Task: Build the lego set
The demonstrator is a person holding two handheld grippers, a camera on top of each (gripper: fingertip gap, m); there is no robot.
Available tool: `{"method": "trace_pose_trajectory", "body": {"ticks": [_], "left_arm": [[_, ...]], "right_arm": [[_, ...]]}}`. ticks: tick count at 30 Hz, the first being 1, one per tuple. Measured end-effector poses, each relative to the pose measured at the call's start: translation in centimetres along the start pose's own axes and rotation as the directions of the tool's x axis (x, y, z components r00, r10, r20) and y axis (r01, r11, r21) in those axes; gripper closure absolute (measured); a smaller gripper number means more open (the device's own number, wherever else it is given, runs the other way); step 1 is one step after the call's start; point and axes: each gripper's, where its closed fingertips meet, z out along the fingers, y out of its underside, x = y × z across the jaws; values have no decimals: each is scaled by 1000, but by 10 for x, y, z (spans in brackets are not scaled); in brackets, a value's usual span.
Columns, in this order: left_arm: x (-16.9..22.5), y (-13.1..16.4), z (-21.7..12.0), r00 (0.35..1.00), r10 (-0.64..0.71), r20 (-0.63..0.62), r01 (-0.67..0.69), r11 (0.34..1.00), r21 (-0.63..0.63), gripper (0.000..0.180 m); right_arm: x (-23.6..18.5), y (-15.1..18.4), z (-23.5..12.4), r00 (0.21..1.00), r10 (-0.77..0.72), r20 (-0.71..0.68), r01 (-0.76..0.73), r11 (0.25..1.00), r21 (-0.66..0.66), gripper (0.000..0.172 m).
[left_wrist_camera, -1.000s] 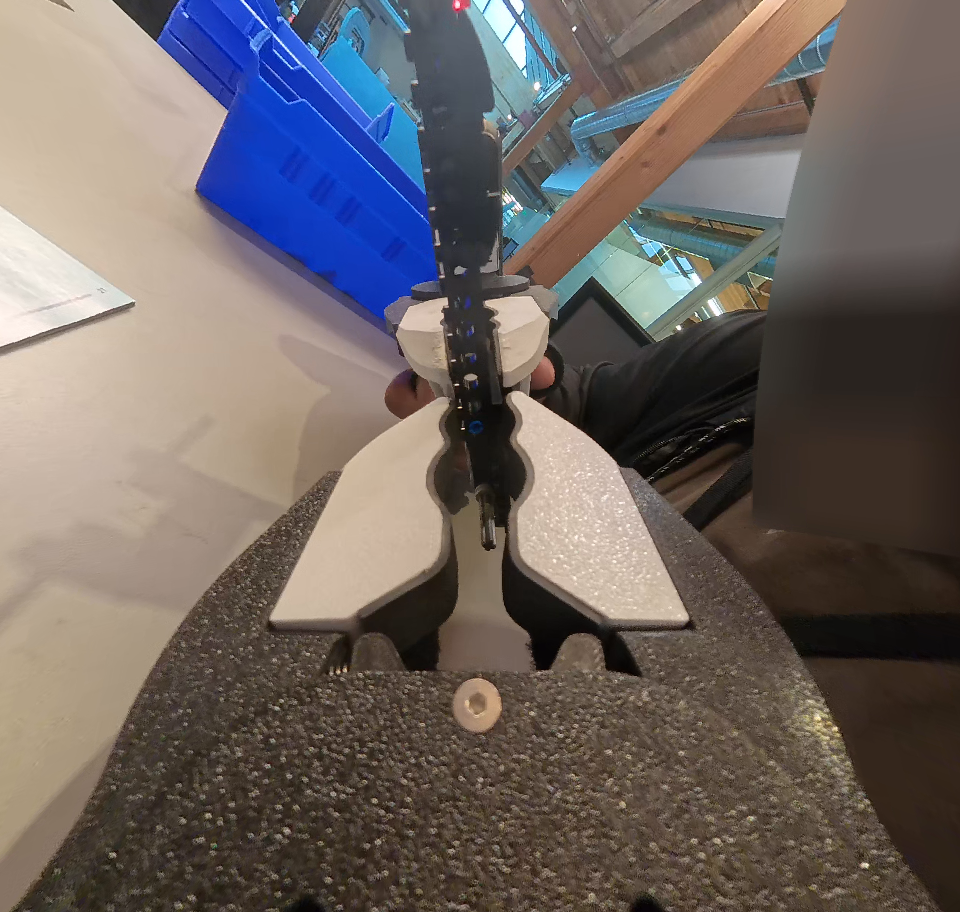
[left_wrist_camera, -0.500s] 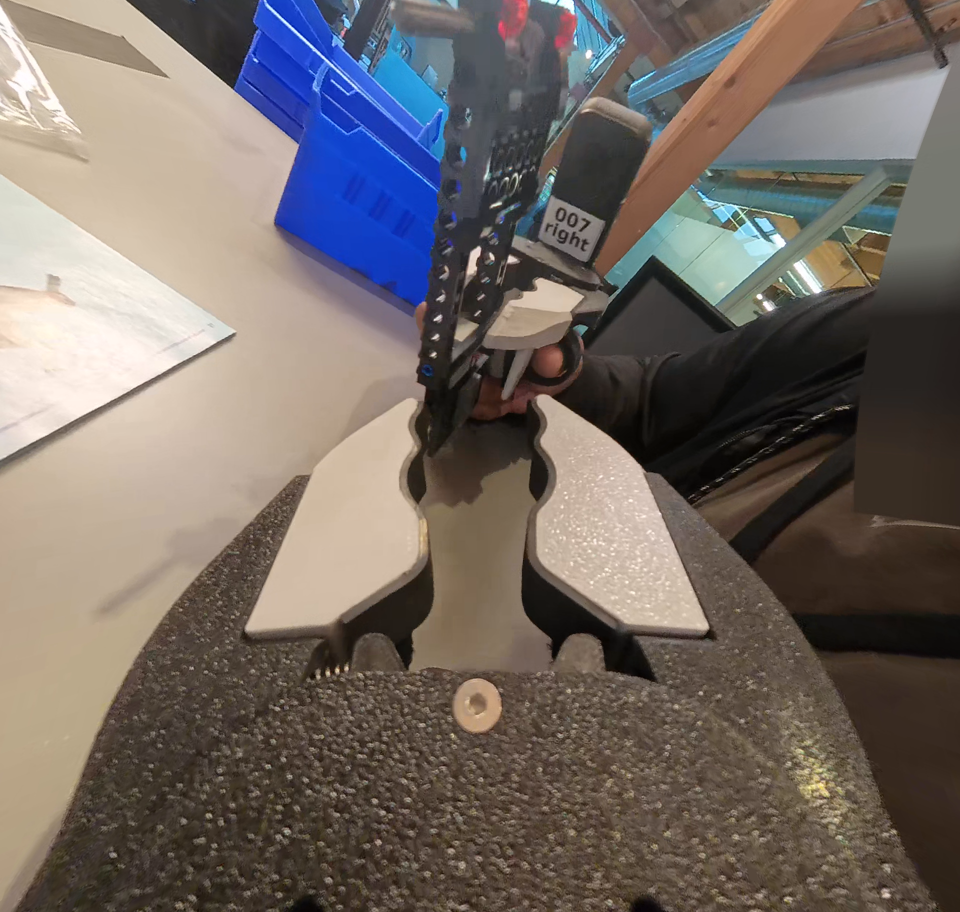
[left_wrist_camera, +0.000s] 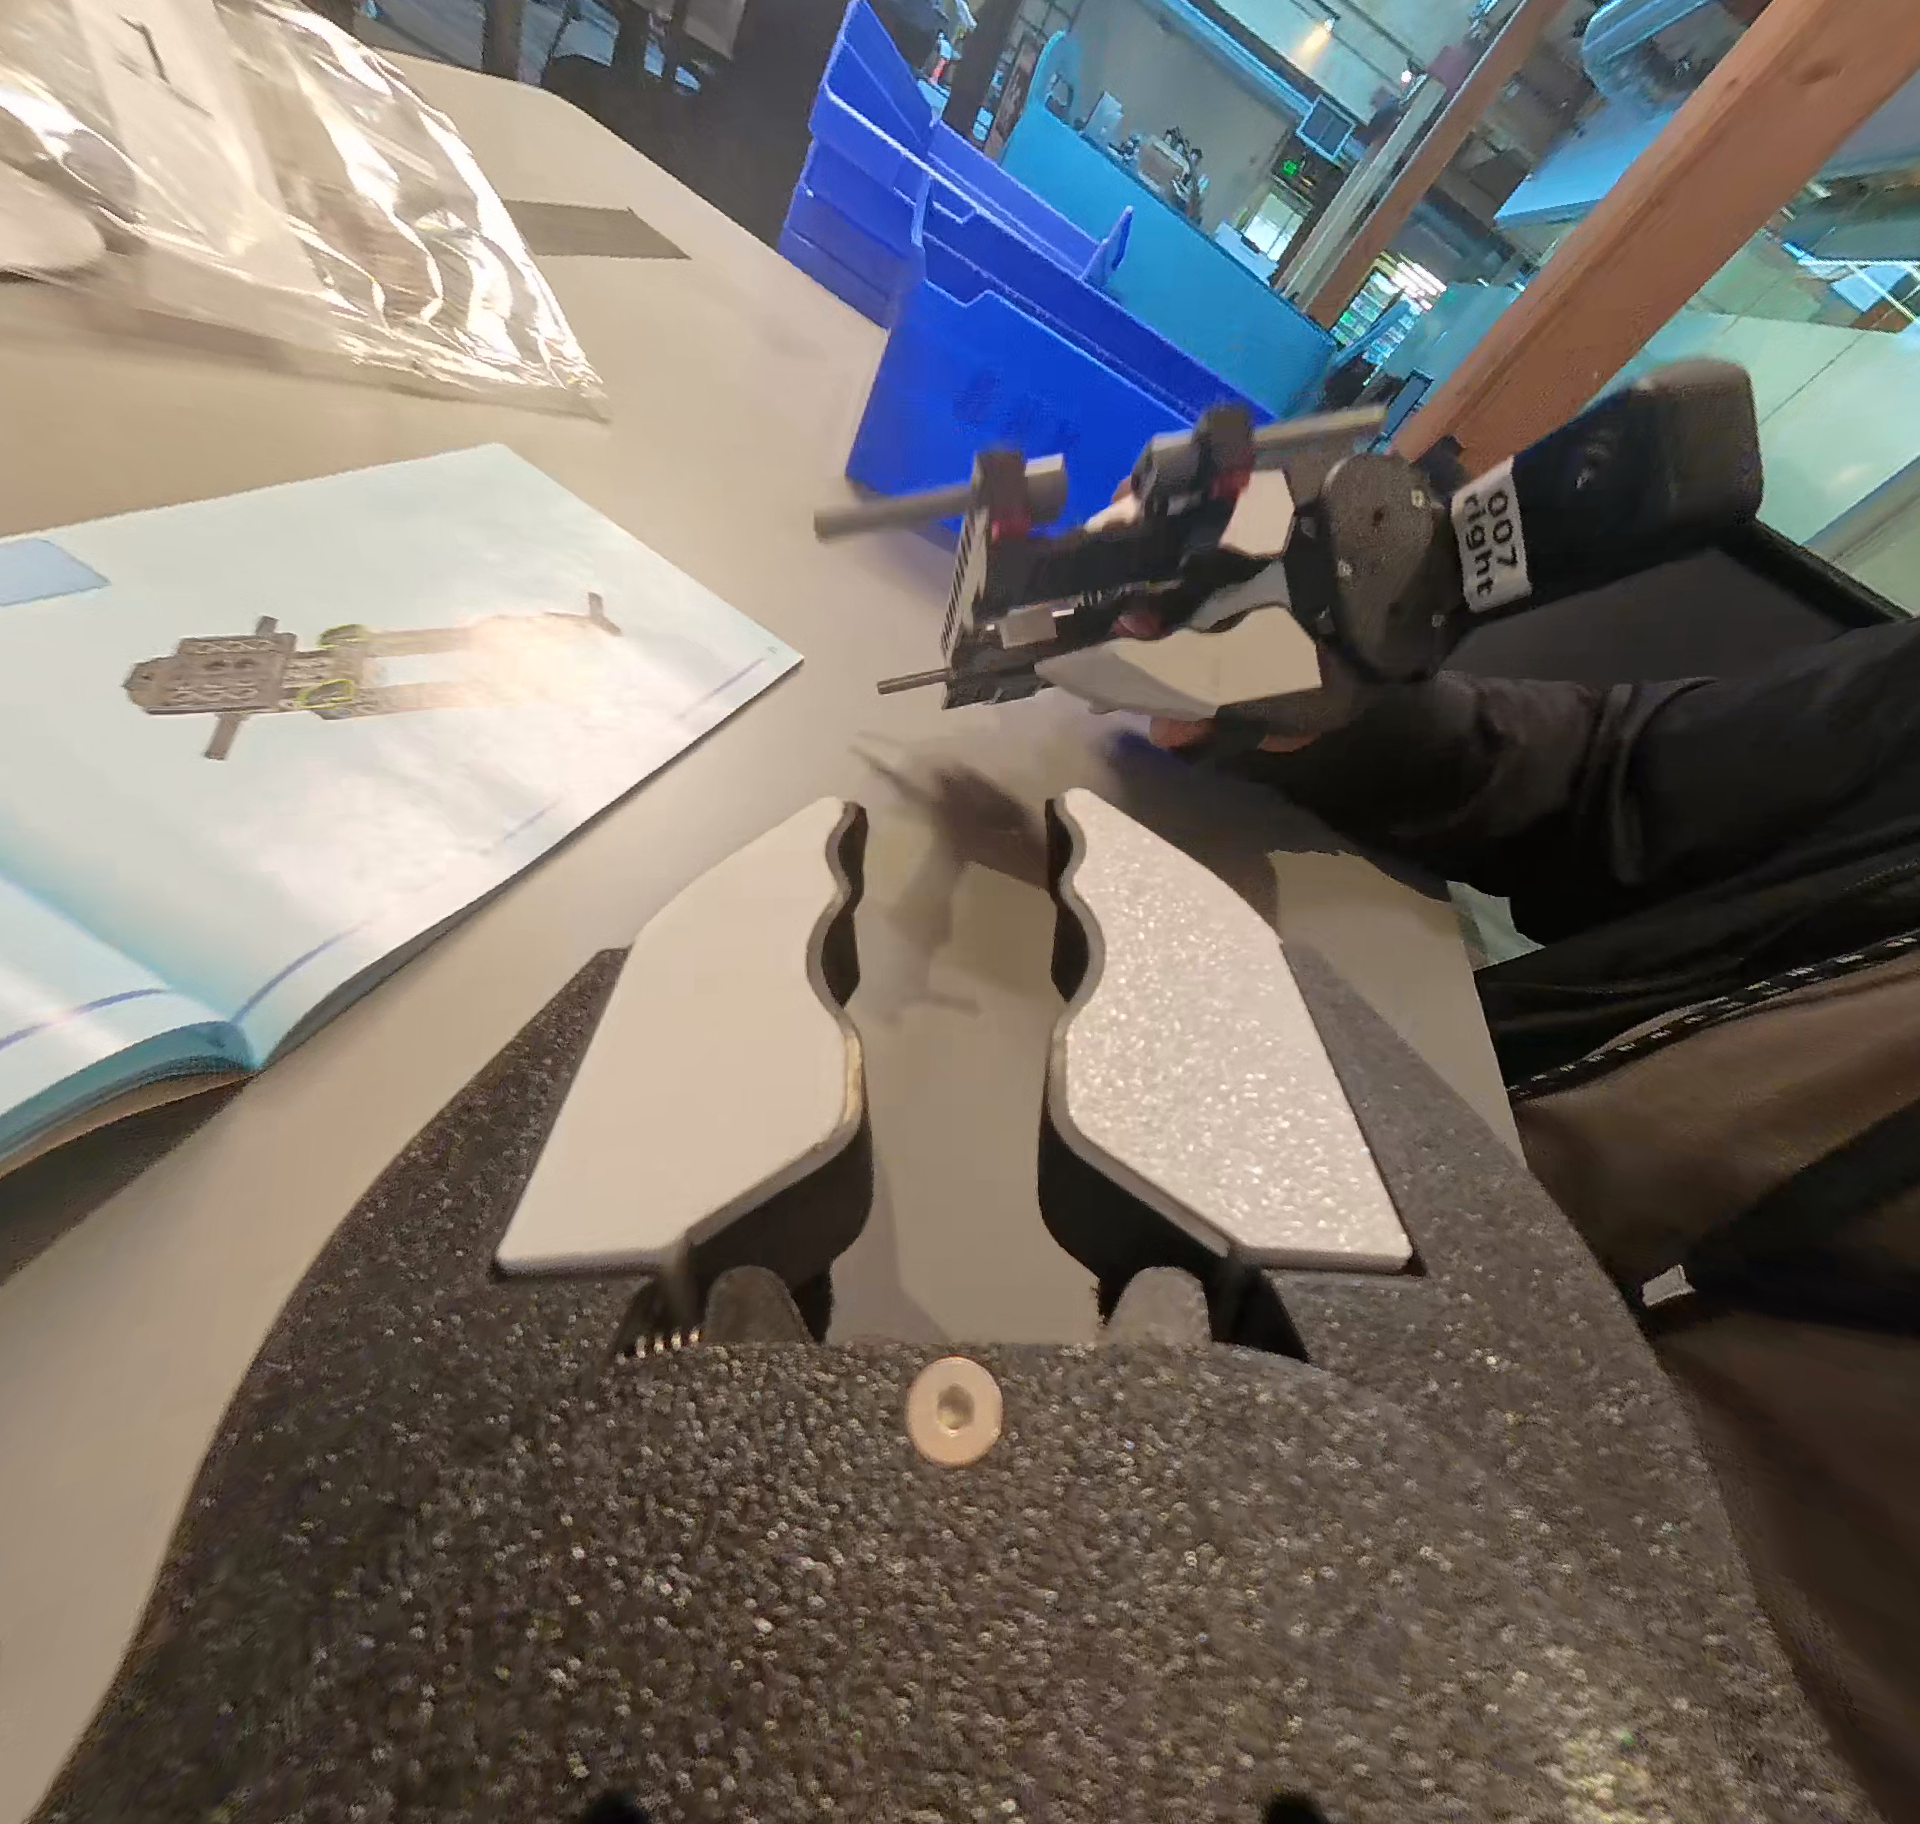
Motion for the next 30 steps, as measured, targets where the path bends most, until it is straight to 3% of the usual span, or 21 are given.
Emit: {"method": "trace_pose_trajectory", "body": {"ticks": [7,16,20,26,30], "left_arm": [[0,-7,-12,995,96,33,-96,995,19,147],[-6,4,-13,987,148,65,-143,987,-77,146],[-4,2,-14,986,154,56,-150,986,-73,146],[-1,4,-13,986,163,41,-159,983,-88,146],[-1,5,-12,987,157,36,-153,984,-92,146]], "right_arm": [[-26,1,4,975,-224,13,224,973,-60,156],[-68,3,-3,908,-399,125,408,911,-63,155],[-80,-3,-12,918,-345,197,362,930,-57,143],[-94,-2,-30,931,-98,352,145,983,-110,118],[-87,-5,-37,920,55,388,-3,991,-133,120]]}}
